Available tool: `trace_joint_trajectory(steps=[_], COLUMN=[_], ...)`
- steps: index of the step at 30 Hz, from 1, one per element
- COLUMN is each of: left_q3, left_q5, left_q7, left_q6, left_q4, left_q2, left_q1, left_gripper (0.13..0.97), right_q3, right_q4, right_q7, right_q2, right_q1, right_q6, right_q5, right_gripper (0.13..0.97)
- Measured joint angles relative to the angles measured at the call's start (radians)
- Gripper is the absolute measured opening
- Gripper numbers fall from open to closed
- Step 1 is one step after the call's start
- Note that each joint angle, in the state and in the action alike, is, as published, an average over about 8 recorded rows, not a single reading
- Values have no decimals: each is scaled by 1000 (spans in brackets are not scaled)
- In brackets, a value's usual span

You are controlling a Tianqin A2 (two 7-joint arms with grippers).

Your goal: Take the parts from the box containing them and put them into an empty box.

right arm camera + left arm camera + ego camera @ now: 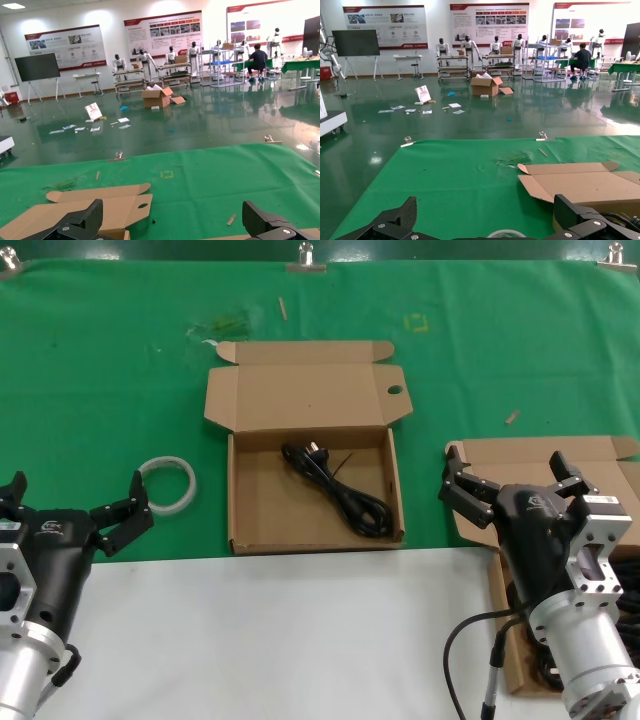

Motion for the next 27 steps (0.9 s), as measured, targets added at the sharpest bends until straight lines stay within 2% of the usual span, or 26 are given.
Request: trace_joint_trajectory(steps=[27], left_q3=[0], left_q5=[0], left_q7=[0], left_q6=[0], left_q4=[0], left_q2=[0], left_q1=[0], left_gripper=[965], right_q3=[0], right_q4=[0], right_q7=[0], right_q2=[0], right_q1=[0], right_q6=[0], right_q5=[0], right_gripper=[966])
